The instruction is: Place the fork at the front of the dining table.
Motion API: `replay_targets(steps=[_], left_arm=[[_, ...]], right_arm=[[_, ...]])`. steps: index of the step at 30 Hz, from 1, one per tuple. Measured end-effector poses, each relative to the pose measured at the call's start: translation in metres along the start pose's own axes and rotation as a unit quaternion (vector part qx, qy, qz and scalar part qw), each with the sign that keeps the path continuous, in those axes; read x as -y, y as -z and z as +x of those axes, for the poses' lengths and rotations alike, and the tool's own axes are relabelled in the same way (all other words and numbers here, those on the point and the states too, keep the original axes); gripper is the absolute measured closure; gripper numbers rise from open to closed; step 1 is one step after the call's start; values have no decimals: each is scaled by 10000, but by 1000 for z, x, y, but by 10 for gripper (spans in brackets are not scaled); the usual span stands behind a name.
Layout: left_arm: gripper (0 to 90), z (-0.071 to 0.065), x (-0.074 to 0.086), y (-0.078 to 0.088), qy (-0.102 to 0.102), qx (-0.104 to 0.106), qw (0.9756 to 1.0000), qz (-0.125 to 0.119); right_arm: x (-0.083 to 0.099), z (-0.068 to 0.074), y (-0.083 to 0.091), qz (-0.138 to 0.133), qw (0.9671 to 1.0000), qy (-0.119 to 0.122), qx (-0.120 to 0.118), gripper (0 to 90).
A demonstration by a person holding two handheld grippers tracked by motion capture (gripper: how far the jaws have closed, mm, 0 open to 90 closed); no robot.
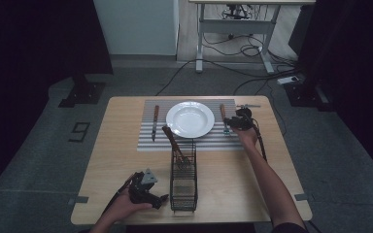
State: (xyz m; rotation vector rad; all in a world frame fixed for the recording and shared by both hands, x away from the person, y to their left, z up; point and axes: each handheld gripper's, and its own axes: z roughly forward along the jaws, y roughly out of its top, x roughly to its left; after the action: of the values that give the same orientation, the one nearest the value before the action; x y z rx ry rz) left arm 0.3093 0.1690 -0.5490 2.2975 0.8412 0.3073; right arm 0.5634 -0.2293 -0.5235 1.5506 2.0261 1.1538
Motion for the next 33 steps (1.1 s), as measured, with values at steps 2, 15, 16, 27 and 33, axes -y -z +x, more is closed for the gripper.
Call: replay_targets(steps=[2, 15, 16, 27, 33], left_arm=[[0, 0, 0, 0, 0, 0, 10000, 0], [0, -1, 0, 0, 21, -25, 10000, -5], [0, -1, 0, 0, 20, -20, 10000, -3], [0, -1, 0, 0, 21, -23, 10000, -2], [0, -1, 0, 0, 21, -22, 10000, -2]], right_arm=[[1, -2, 2, 63, 9999, -12, -129, 491], [11, 9, 35, -184, 9988, 144, -427, 428], [11, 11, 38, -169, 9986, 160, -479, 421], [26, 37, 87, -462, 9938, 414, -921, 418], [40, 48, 112, -552, 9914, 521, -1069, 417]])
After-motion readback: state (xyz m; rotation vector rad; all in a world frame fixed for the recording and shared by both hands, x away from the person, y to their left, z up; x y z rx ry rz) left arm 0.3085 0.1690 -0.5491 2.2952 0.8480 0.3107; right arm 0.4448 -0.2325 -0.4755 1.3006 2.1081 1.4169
